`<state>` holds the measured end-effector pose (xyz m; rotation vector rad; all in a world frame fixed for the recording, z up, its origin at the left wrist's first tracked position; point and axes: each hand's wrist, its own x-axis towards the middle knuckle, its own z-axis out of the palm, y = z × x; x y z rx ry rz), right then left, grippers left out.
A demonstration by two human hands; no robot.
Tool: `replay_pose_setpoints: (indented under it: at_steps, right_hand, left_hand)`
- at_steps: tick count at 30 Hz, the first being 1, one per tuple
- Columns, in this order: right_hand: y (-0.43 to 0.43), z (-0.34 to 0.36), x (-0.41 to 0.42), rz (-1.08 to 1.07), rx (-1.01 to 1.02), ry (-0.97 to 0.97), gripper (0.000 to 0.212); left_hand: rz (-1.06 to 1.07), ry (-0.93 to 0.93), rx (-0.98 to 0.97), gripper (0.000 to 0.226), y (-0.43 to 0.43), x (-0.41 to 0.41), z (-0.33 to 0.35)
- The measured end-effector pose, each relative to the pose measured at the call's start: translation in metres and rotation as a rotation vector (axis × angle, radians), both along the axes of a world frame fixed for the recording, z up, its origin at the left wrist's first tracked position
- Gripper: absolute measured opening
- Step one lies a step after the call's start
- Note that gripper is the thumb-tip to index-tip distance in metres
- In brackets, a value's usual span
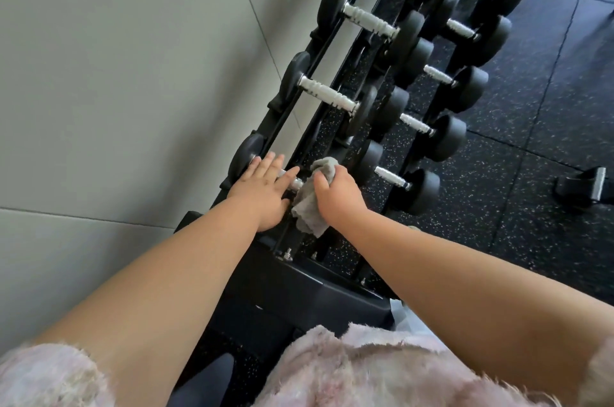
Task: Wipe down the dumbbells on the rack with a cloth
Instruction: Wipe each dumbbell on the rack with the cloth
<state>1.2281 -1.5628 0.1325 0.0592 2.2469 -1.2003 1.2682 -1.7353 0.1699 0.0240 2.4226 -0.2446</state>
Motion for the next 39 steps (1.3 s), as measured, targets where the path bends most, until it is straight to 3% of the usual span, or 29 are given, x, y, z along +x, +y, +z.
replay_pose_setpoints:
  at_steps: [4, 6, 10, 16, 20, 25, 29, 32, 36, 39]
  right_hand:
    - [-0.002, 0.013, 0.016, -0.061, -0.025, -0.015, 0.047]
    - [-0.002, 0.014, 0.042, -0.053, -0.041, -0.061, 0.056]
    - [-0.007, -0.001, 0.073, -0.008, 0.029, -0.146, 0.057]
    - [-0.012, -0.009, 0.022, -0.117, 0.089, -0.099, 0.095]
    - [-0.013, -0.008, 0.014, -0.121, -0.017, -0.149, 0.083]
    - [-0.011, -0.023, 0.063, 0.036, 0.055, -0.139, 0.079]
    - [-0.01, -0.034, 0.066, 0.066, 0.012, -0.125, 0.053]
    - [-0.007, -0.035, 0.047, 0.066, -0.022, -0.08, 0.046]
    - [-0.001, -0.019, 0.038, -0.027, -0.087, -0.01, 0.054]
    - [-0.006, -0.02, 0.041, -0.092, -0.084, -0.016, 0.077]
  left_hand:
    - [-0.132, -0.061, -0.146, 0.083, -0.009, -0.008, 0.006]
    - [-0.161, -0.093, -0.201, 0.089, -0.009, -0.007, 0.005]
    - [-0.129, -0.08, -0.18, 0.103, -0.011, -0.003, -0.007]
    - [-0.121, -0.091, -0.153, 0.109, -0.012, -0.012, -0.008]
    - [-0.092, -0.103, -0.167, 0.11, -0.009, -0.013, -0.01]
    - [-0.08, -0.111, -0.178, 0.112, -0.007, -0.015, -0.011]
    - [-0.081, -0.123, -0.167, 0.113, -0.008, -0.013, -0.01]
    - [-0.092, -0.12, -0.171, 0.113, -0.008, -0.016, -0.01]
    - [-0.082, -0.11, -0.169, 0.108, -0.009, -0.019, -0.011]
    - [-0.074, -0.114, -0.164, 0.108, -0.008, -0.019, -0.012]
